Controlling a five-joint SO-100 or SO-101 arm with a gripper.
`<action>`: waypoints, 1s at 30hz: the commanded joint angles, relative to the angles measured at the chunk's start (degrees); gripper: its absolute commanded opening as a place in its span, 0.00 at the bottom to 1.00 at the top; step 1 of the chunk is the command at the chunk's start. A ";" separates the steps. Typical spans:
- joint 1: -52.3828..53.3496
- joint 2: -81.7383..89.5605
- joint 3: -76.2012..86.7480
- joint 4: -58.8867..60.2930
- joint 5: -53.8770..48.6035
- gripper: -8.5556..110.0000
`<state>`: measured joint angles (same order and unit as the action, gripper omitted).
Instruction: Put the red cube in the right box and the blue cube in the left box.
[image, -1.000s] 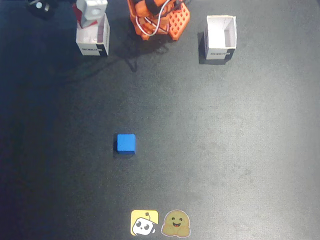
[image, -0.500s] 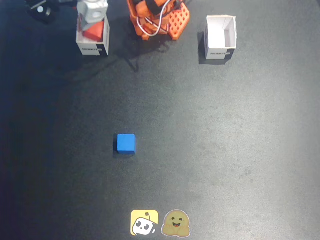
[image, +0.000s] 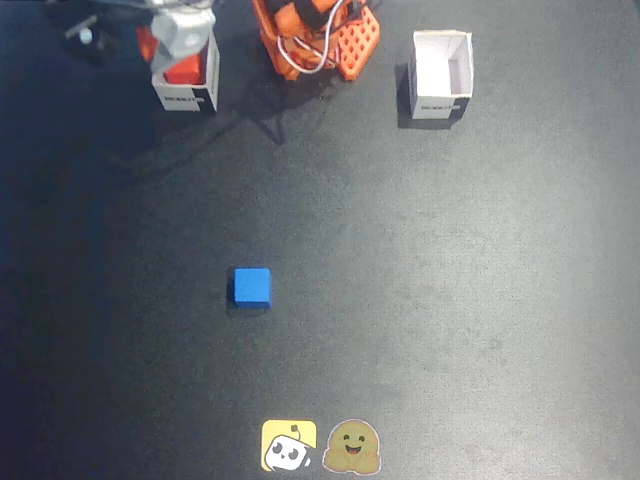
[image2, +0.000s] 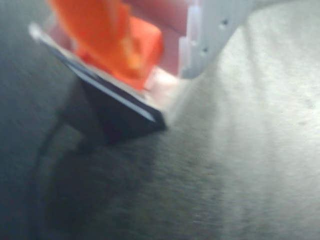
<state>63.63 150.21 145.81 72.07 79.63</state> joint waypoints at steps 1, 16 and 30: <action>-4.22 -2.37 -5.54 -1.41 -0.18 0.07; -23.82 4.39 -8.17 3.43 0.62 0.07; -49.83 15.21 -4.39 7.73 3.69 0.07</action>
<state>16.70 164.88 141.77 79.72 82.27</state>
